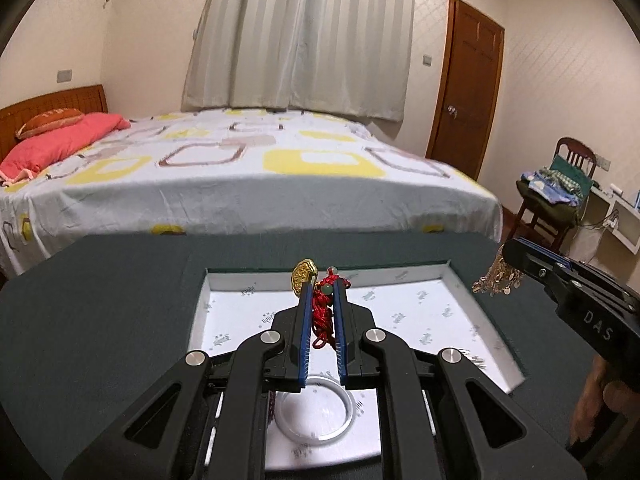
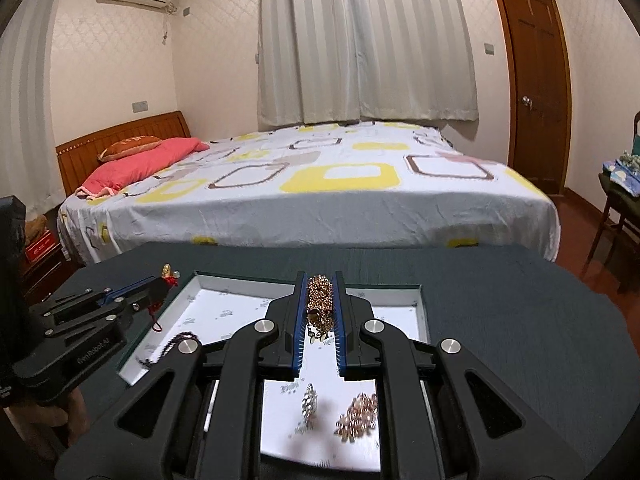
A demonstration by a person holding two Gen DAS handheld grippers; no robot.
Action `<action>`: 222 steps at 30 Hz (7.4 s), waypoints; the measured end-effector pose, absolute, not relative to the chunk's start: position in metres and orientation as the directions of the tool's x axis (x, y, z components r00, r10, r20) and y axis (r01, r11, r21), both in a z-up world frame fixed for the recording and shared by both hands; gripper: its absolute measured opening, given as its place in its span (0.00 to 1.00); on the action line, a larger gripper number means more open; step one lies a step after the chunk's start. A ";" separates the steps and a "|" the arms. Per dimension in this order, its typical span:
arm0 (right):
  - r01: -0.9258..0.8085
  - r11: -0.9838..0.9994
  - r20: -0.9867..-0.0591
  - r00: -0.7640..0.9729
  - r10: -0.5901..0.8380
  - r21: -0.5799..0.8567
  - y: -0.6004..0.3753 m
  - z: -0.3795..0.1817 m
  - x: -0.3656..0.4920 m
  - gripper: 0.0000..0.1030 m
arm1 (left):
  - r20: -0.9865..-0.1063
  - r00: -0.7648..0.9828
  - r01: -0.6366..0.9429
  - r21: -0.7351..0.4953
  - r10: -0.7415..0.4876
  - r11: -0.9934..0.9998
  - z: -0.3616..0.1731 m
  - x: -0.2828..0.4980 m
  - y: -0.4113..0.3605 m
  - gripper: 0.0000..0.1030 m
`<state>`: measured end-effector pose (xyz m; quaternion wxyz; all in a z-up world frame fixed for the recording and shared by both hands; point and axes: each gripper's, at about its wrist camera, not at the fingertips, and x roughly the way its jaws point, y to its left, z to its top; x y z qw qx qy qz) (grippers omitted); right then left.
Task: Organize jewelry
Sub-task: 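Carry the pendant with the left tool into the box while the right tool carries the chain, then open both tools to drop the items in the box and withdraw, then grasp the red beaded charm with the right tool while the left tool grasps the black bead pendant, then carry the red charm with the right tool into the box while the left tool carries the black pendant, then open both tools to release the items in the box and withdraw, then grasp the silver ring with the right tool while the left tool grasps the pearl flower brooch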
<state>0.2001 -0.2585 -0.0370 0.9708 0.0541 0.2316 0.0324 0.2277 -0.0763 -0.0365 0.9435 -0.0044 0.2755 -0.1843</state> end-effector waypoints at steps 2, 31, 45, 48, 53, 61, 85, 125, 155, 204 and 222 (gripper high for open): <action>-0.027 0.992 -0.462 0.884 0.080 0.120 -0.260 -0.049 0.211 0.12 | -0.548 0.763 0.335 -0.118 -0.343 0.935 -0.049 0.243 -0.080 0.11; 0.038 0.993 -0.649 0.759 0.046 0.115 -0.261 -0.119 0.258 0.28 | -0.746 0.605 0.278 -0.128 -0.277 0.952 -0.107 0.296 -0.095 0.38; 0.003 0.993 -0.544 0.837 0.064 0.122 -0.241 -0.083 0.157 0.28 | -0.572 0.765 0.249 -0.159 -0.295 0.955 -0.066 0.199 -0.046 0.48; -0.006 0.993 -0.583 0.809 0.076 0.121 -0.235 -0.090 0.139 0.28 | -0.595 0.755 0.219 -0.169 -0.276 0.961 -0.070 0.181 -0.031 0.48; -0.016 0.992 -0.646 0.758 0.093 0.124 -0.223 -0.109 0.115 0.28 | -0.619 0.751 0.159 -0.171 -0.232 0.972 -0.078 0.154 -0.011 0.48; -0.011 0.990 -0.722 0.683 0.111 0.142 -0.214 -0.134 0.108 0.28 | -0.664 0.723 0.119 -0.151 -0.190 0.981 -0.100 0.123 0.005 0.48; -0.034 0.990 -0.735 0.667 0.124 0.136 -0.220 -0.135 0.100 0.11 | -0.743 0.635 0.128 -0.170 -0.212 0.977 -0.124 0.134 -0.013 0.48; -0.024 0.990 -0.697 0.708 0.114 0.138 -0.230 -0.120 0.106 0.11 | -0.729 0.649 0.163 -0.146 -0.217 0.976 -0.120 0.150 -0.007 0.17; -0.023 0.997 -0.454 0.889 0.057 0.080 -0.257 -0.030 0.180 0.11 | -0.498 0.771 0.362 -0.170 -0.397 0.917 -0.022 0.213 -0.088 0.17; 0.062 0.992 -0.590 0.807 0.017 0.113 -0.273 -0.090 0.202 0.28 | -0.633 0.697 0.310 -0.155 -0.335 0.938 -0.071 0.228 -0.096 0.49; -0.083 0.988 -0.672 0.725 0.151 0.132 -0.186 -0.117 0.121 0.30 | -0.676 0.705 0.191 -0.113 -0.217 0.975 -0.091 0.132 -0.011 0.52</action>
